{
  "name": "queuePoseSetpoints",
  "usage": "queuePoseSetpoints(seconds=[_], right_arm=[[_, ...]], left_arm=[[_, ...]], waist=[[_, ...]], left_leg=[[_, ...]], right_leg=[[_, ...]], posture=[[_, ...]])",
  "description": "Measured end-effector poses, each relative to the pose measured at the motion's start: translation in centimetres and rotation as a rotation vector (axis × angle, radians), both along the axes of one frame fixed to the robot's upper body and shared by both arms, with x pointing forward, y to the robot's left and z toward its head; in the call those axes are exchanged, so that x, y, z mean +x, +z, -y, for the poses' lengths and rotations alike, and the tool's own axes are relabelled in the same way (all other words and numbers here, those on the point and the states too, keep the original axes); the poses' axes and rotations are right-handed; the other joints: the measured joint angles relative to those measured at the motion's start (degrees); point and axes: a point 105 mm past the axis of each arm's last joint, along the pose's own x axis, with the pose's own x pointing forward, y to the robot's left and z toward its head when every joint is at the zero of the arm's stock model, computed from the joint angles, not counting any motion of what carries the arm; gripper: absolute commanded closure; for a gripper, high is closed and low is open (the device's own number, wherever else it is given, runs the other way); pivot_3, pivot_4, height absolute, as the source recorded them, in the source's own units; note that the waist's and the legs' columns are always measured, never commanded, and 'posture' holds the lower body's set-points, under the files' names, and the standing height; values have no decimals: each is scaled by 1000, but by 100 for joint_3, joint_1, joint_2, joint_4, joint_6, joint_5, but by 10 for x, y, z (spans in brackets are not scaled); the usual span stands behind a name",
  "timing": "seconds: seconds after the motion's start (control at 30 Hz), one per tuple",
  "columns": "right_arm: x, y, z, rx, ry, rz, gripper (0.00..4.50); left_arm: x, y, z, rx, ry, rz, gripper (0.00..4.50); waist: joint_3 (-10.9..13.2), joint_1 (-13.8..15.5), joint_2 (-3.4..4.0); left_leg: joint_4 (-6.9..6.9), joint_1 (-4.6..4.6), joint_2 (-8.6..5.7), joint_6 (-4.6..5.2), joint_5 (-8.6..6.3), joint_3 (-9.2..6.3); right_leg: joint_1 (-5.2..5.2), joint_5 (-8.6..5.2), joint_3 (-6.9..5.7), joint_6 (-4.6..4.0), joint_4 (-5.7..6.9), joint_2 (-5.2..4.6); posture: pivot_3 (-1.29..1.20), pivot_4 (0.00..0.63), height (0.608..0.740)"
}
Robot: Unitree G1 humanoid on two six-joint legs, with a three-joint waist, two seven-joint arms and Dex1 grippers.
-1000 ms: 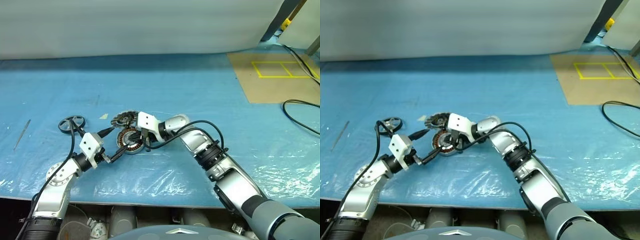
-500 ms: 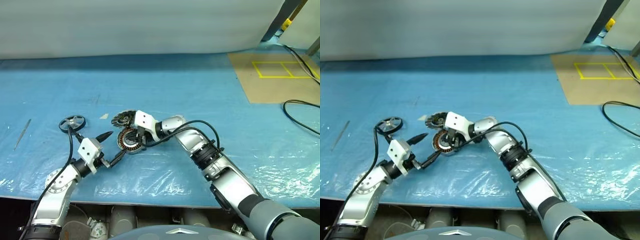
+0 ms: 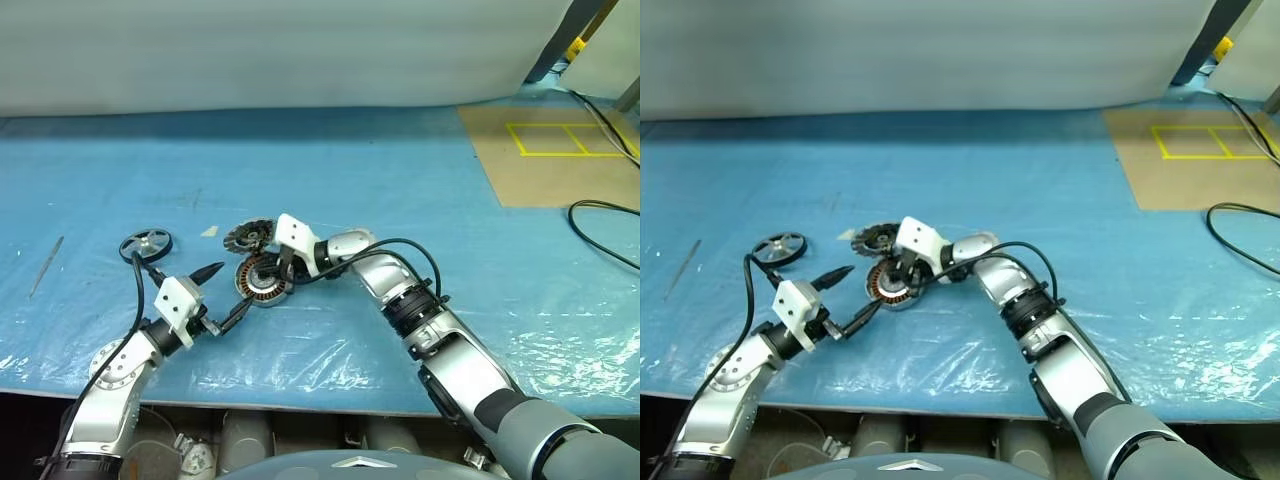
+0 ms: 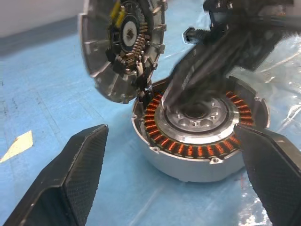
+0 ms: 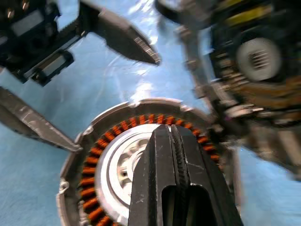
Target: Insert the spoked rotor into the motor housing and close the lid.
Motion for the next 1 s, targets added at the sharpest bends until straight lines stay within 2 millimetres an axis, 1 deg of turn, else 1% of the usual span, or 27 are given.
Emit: queuePoseSetpoints(seconds=[0.07, 0.17, 0.3, 0.4, 0.5, 0.53, 0.6, 0.67, 0.73, 0.77, 0.8, 0.87, 1.0], right_arm=[[3, 3, 5, 13, -14, 0, 4473], [3, 5, 12, 6, -7, 7, 4473], [-2, 4, 18, 16, 6, -5, 4473], [-4, 11, 21, 19, 23, 5, 4473], [-5, 13, 27, 9, 24, 3, 4473], [-5, 14, 28, 4, 29, 0, 4473], [-7, 13, 33, -4, 31, -12, 4473], [-9, 10, 39, -11, 32, -23, 4473], [-9, 8, 41, -16, 26, -35, 4500], [-10, 8, 41, -13, 25, -37, 4500], [-12, 9, 39, -7, 30, -34, 4500], [-14, 11, 38, 2, 32, -30, 4500], [-16, 11, 40, 6, 3, -31, 4500]], left_arm=[[3, 6, -5, 11, 2, 13, 0], [7, 15, -17, 44, 8, 22, 0], [4, 15, -28, 59, -21, -50, 0], [2, 18, -39, 82, -49, -107, 0], [0, 28, -58, 131, -56, -148, 0], [-1, 30, -67, 154, -64, -189, 0], [1, 38, -90, 187, -49, -260, 0], [6, 57, -111, 235, -38, -293, 0], [14, 77, -123, 252, -44, -281, 407], [19, 84, -127, 259, -48, -269, 674], [24, 87, -133, 283, -49, -271, 973], [30, 86, -144, 329, -45, -293, 1609], [55, 90, -159, 400, -17, -297, 1609]], waist=[[0, 0, 0], [1, -9, -1], [2, -10, -2], [5, -2, -8], [7, -2, -13], [8, 1, -18], [8, 9, -20], [10, 31, -28], [11, 58, -26], [11, 61, -26], [11, 62, -26], [10, 59, -26], [5, 99, -43]], left_leg=[[-2, -3, 1, -1, 0, 0], [-4, -4, 1, -2, 1, 0], [-8, -5, 0, -2, 1, 0], [-6, -5, 1, -2, 1, 0], [-5, -3, 0, -2, 1, 0], [-4, -3, 1, -2, 1, 0], [-5, -4, 1, -2, 1, 0], [-4, -5, -1, -3, 2, -1], [-5, -6, -9, -3, 2, 0], [-5, -5, -8, -3, 2, 0], [-6, -5, -6, -3, 2, 0], [-10, -3, -7, -3, 2, -1], [-13, -6, -4, -5, 3, -7]], right_leg=[[-4, 0, -2, 0, 0, 2], [-5, 2, -3, 3, 1, 3], [-8, 2, -3, 3, 0, 3], [-8, 1, -5, 1, 2, 4], [-7, 0, -3, 1, 1, 4], [-7, 0, -4, 1, 1, 5], [-8, 0, -4, 1, 1, 6], [-7, 0, -5, 1, -1, 5], [-6, 1, -3, 1, -3, -3], [-7, 1, -1, 1, -4, -3], [-7, 1, -2, 2, -4, -1], [-7, 1, -2, 3, -3, -1], [-7, 15, -10, 24, 0, 2]], posture=[[0, 150, 740], [0, 150, 740], [0, 150, 740], [0, 150, 740], [0, 150, 740], [0, 150, 740], [0, 150, 740], [0, 150, 740], [0, 150, 740], [0, 150, 740], [0, 150, 740], [0, 150, 740], [0, 150, 740]])
